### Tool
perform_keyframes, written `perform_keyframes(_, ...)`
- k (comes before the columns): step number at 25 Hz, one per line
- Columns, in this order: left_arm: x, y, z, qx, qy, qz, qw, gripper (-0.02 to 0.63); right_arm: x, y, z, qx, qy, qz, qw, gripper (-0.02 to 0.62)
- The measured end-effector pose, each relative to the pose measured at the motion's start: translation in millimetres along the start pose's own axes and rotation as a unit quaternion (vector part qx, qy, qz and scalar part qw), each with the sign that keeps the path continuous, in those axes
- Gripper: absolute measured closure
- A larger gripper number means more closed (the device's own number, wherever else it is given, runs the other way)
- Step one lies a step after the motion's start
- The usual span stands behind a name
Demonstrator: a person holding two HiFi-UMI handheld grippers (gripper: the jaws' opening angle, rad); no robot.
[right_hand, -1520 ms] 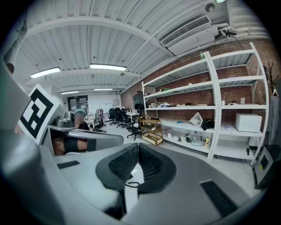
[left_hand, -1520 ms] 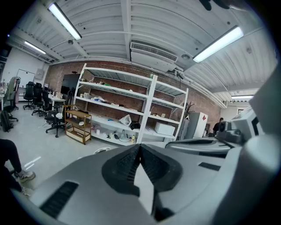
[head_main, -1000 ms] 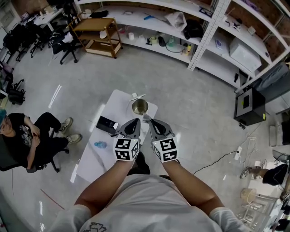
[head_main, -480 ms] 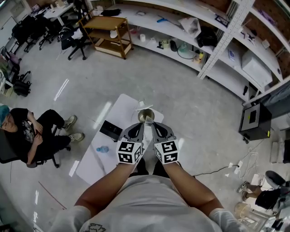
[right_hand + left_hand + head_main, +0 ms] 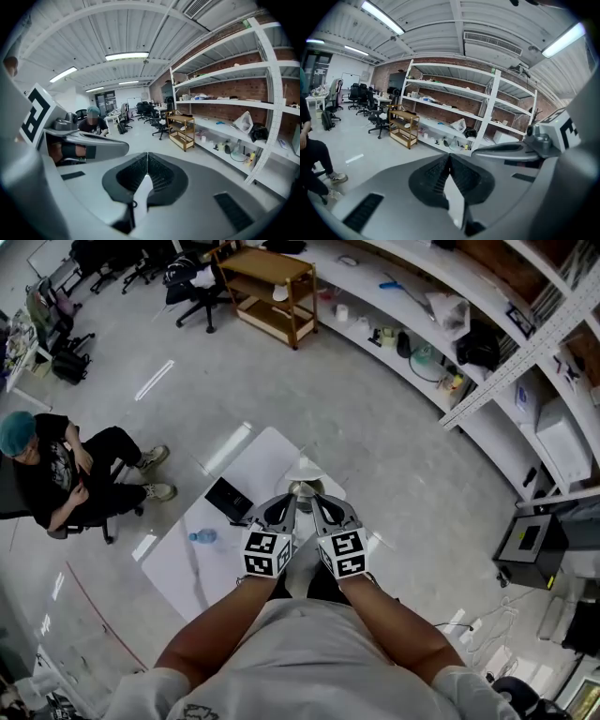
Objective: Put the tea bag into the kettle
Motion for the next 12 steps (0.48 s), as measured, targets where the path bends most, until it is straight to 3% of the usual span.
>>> perform_keyframes(12, 50, 34, -10, -0.07, -0.048, -0.041, 0.9955, 0.598, 32, 50, 38, -0.071, -0.025, -0.074, 0.994, 0.583)
Point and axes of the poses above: the fingertips, and each gripper's own axes: y forward along the fingers, z to its right, x out of its underside, the point moved 3 cm from there along -y, backward along the fingers, and after that the axes turned 14 degrees about y, right-handed, at the moved point
